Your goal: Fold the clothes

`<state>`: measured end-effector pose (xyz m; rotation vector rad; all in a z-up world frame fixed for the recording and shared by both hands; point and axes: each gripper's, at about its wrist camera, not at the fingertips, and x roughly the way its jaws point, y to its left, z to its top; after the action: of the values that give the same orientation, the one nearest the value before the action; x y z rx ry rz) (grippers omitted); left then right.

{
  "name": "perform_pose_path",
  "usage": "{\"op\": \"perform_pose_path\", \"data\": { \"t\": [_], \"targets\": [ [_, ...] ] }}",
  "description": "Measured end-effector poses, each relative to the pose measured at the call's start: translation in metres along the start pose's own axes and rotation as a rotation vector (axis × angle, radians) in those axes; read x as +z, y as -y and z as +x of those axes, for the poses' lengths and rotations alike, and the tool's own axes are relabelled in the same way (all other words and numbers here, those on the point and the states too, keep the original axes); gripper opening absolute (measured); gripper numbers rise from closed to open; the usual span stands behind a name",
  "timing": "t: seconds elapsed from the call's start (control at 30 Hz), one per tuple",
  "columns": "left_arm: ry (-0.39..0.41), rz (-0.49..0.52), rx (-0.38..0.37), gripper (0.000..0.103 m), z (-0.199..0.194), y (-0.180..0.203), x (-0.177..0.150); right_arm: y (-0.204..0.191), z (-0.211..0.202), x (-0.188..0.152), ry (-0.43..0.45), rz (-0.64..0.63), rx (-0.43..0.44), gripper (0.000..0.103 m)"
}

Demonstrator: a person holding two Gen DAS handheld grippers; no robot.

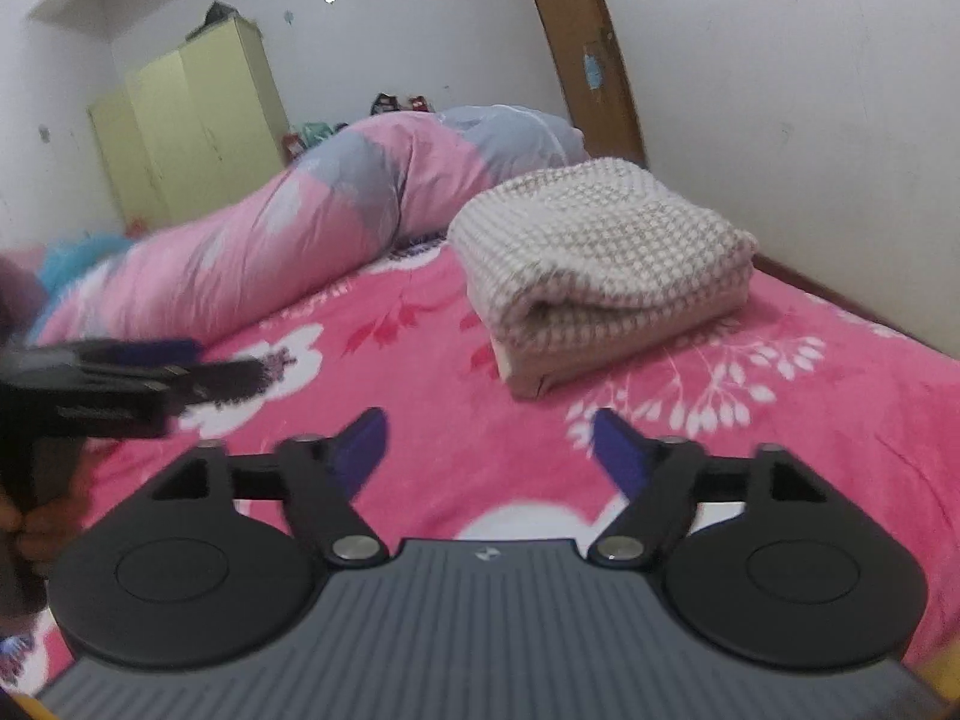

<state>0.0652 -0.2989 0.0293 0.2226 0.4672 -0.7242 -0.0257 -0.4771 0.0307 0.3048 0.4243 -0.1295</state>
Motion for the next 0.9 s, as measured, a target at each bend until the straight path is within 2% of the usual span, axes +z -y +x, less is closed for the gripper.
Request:
{"op": "perform_pose_path", "data": {
  "t": [0.1, 0.17, 0.23, 0.3, 0.33, 0.53, 0.73, 0.9],
  "targets": [
    [-0.025, -0.084, 0.045, 0.103, -0.028, -0.004, -0.006, -0.027, -0.014, -0.005, 0.009, -0.053, -0.116, 0.087],
    [-0.025, -0.136, 0.071, 0.103, -0.047, -0.009, -0.010, -0.037, -0.025, -0.003, 0.010, -0.040, -0.158, 0.088],
    [-0.011, -0.164, 0.060, 0.103, -0.065, -0.014, -0.016, -0.046, -0.039, -0.002, 0.023, -0.032, -0.187, 0.091],
    [-0.011, -0.185, 0.048, 0.103, -0.076, -0.018, -0.018, -0.058, -0.053, -0.002, 0.044, -0.046, -0.219, 0.100],
    [-0.012, -0.195, 0.053, 0.103, -0.082, -0.019, -0.019, -0.066, -0.060, -0.003, 0.059, -0.067, -0.238, 0.101],
    [0.020, -0.170, 0.139, 0.103, -0.101, -0.013, -0.018, -0.089, -0.083, -0.003, 0.084, -0.111, -0.329, 0.102],
    [-0.025, -0.115, 0.131, 0.103, -0.103, 0.006, -0.018, -0.092, -0.101, -0.005, 0.103, -0.074, -0.415, 0.102],
    [-0.045, -0.113, 0.114, 0.103, -0.105, 0.018, -0.021, -0.091, -0.106, -0.008, 0.092, -0.067, -0.484, 0.102]
  ]
}}
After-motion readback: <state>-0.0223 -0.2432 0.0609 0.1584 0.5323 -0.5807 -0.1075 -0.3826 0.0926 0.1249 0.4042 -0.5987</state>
